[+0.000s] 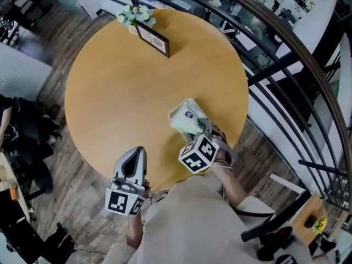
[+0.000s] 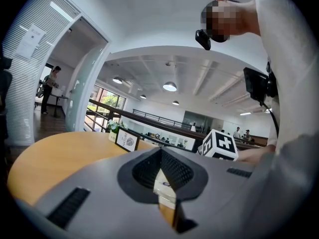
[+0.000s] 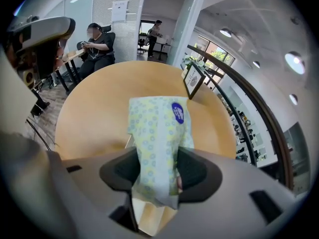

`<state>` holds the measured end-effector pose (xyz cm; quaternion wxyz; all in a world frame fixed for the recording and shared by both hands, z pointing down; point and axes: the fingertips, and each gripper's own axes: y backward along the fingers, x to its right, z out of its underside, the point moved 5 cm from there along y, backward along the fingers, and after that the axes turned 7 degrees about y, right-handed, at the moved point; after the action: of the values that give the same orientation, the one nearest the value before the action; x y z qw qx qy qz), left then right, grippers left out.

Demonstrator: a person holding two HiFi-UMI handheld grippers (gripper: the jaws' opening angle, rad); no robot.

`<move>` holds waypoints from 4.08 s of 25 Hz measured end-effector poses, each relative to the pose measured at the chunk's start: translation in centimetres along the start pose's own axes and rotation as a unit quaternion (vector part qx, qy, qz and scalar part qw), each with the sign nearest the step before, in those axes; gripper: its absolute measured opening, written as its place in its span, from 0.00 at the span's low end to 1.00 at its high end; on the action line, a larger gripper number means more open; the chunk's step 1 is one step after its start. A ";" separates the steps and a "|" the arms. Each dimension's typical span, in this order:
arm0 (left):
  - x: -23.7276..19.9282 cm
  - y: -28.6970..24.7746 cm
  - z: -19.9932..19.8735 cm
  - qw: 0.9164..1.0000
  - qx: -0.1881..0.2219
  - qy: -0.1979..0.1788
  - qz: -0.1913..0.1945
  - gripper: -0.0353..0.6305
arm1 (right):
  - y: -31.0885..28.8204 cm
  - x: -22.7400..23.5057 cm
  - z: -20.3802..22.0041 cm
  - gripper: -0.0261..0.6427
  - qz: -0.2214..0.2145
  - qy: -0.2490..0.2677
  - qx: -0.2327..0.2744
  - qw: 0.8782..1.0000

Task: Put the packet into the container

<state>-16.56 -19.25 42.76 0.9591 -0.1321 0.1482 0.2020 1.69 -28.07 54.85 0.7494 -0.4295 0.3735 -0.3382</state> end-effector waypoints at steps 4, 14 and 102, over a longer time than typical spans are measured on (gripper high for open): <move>-0.1 -0.1 0.1 1.000 0.001 0.002 0.000 0.06 | -1.0 -0.2 -0.1 0.37 -0.008 -0.001 -0.024 1.000; -0.7 0.6 0.2 1.000 0.002 0.009 -0.005 0.06 | -2.7 -0.2 -0.5 0.37 -0.022 -0.004 -0.064 0.998; 3.7 7.1 -2.6 0.993 0.065 -0.085 0.059 0.06 | 14.8 -1.2 0.5 0.05 0.156 -0.228 0.424 0.863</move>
<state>-16.98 -12.55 37.76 0.9611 -0.0433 0.0865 0.2585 4.25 -20.95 42.07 0.9663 -0.0718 0.0750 -0.2357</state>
